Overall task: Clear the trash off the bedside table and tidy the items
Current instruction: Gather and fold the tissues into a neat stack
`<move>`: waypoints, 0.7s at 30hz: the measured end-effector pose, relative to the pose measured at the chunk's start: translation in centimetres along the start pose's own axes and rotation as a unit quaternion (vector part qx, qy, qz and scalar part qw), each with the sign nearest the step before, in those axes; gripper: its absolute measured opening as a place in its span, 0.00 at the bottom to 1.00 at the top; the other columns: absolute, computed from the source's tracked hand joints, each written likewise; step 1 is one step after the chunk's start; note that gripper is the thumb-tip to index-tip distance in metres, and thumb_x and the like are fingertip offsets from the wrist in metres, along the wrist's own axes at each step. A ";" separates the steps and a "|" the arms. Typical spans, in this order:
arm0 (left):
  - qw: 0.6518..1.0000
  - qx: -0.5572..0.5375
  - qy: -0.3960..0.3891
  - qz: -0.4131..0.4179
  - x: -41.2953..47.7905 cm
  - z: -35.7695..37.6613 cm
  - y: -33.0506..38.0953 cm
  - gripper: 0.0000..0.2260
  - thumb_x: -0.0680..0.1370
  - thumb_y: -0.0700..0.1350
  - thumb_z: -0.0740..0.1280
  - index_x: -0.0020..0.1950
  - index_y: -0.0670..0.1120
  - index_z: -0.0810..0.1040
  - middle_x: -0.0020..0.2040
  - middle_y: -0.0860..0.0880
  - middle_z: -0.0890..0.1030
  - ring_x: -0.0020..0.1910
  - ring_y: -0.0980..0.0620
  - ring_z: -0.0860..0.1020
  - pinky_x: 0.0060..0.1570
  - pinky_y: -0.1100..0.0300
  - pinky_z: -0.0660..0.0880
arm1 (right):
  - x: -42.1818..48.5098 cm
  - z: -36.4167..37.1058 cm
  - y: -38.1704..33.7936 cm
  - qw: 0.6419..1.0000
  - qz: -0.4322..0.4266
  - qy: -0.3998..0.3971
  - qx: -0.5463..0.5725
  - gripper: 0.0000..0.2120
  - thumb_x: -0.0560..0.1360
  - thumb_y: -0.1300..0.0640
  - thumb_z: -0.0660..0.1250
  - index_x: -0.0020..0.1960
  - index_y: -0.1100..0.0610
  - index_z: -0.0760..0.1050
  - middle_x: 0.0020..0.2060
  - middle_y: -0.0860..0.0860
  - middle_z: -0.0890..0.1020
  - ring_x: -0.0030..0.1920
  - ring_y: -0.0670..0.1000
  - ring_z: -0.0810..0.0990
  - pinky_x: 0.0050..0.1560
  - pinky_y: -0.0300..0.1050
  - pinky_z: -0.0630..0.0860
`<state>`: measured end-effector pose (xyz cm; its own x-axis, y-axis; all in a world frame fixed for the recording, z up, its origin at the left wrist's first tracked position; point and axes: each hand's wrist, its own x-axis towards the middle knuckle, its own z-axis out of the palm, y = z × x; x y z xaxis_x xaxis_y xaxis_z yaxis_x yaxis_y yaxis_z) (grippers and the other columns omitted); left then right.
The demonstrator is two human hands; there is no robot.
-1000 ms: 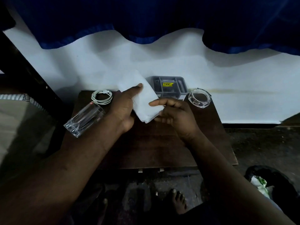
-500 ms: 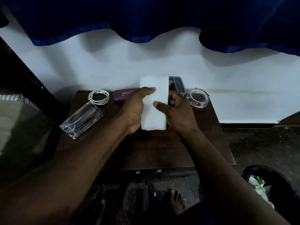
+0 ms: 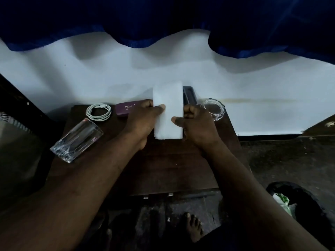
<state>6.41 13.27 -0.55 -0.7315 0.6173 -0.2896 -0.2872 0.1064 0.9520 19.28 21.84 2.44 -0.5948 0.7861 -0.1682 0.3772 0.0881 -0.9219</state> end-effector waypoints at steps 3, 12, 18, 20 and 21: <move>1.000 -0.015 -0.013 -0.012 0.6 -0.3 0.1 0.03 0.79 0.44 0.73 0.51 0.46 0.84 0.52 0.48 0.88 0.53 0.48 0.86 0.52 0.51 0.82 | 0.7 -0.4 -0.2 1.000 -0.008 0.008 -0.004 0.09 0.75 0.64 0.74 0.55 0.60 0.83 0.46 0.54 0.88 0.49 0.55 0.87 0.52 0.53 0.84; 0.997 0.034 -0.033 0.057 1.9 -0.1 0.9 0.07 0.76 0.34 0.74 0.50 0.45 0.83 0.45 0.47 0.88 0.38 0.50 0.86 0.35 0.59 0.81 | 4.8 0.8 -0.6 0.991 -0.075 0.104 0.027 0.11 0.74 0.61 0.75 0.55 0.57 0.82 0.46 0.50 0.88 0.48 0.48 0.86 0.56 0.53 0.82; 0.990 0.084 0.031 0.113 4.9 0.9 1.1 0.08 0.74 0.35 0.75 0.49 0.46 0.84 0.45 0.48 0.88 0.44 0.48 0.87 0.39 0.56 0.83 | 8.2 1.1 0.0 0.986 -0.116 0.116 -0.033 0.12 0.73 0.56 0.76 0.56 0.53 0.81 0.43 0.46 0.87 0.44 0.45 0.86 0.52 0.48 0.82; 0.982 0.129 0.042 0.131 5.8 1.2 1.1 0.09 0.72 0.39 0.76 0.48 0.50 0.84 0.44 0.52 0.87 0.44 0.50 0.87 0.41 0.54 0.83 | 9.0 0.9 0.3 0.980 -0.138 0.132 -0.054 0.10 0.73 0.55 0.76 0.53 0.50 0.80 0.39 0.40 0.85 0.41 0.37 0.83 0.47 0.38 0.79; 0.976 0.153 0.052 0.145 6.0 1.4 1.1 0.08 0.71 0.42 0.77 0.47 0.52 0.84 0.43 0.54 0.87 0.43 0.52 0.86 0.42 0.54 0.83 | 9.2 0.9 0.4 0.976 -0.148 0.147 -0.065 0.10 0.73 0.54 0.76 0.53 0.48 0.80 0.37 0.37 0.83 0.40 0.35 0.82 0.45 0.34 0.77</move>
<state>2.56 18.24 -1.07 -0.8184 0.5747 0.0032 0.1281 0.1769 0.9759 13.33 28.61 0.17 -0.4701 0.8538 0.2238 0.3183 0.4004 -0.8592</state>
